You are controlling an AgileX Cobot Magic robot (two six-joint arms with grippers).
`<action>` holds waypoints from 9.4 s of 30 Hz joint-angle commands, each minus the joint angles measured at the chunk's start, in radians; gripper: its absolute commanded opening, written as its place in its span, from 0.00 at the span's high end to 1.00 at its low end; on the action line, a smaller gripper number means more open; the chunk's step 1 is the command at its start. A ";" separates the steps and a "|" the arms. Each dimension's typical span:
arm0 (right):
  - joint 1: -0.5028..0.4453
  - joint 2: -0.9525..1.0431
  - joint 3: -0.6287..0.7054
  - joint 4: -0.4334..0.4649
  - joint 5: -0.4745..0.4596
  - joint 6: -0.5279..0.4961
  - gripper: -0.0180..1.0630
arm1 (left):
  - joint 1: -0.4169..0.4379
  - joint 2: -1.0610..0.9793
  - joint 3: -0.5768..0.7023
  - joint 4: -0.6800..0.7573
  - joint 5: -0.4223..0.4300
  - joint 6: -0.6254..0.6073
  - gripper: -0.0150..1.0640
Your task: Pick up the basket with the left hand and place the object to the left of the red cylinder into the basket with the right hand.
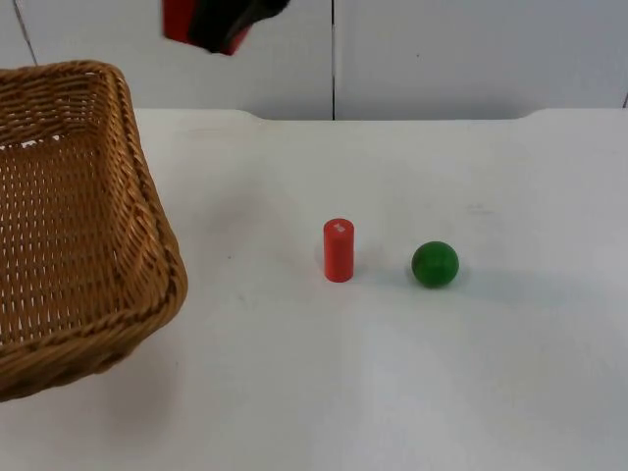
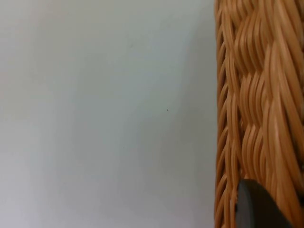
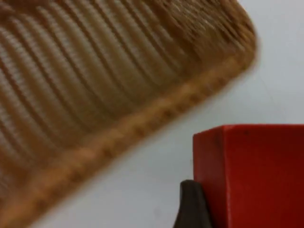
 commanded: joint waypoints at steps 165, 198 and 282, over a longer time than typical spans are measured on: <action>-0.310 -2.106 1.546 -0.093 0.004 0.567 0.24 | -0.552 -0.903 0.047 0.353 0.014 -0.102 0.01; -0.302 -2.151 1.665 -0.226 0.056 0.653 0.24 | -0.552 -1.222 0.094 0.860 0.384 -0.509 0.01; -0.619 -2.151 1.665 -0.263 0.054 0.709 0.01 | -0.410 -1.222 0.094 0.898 0.384 -0.563 0.01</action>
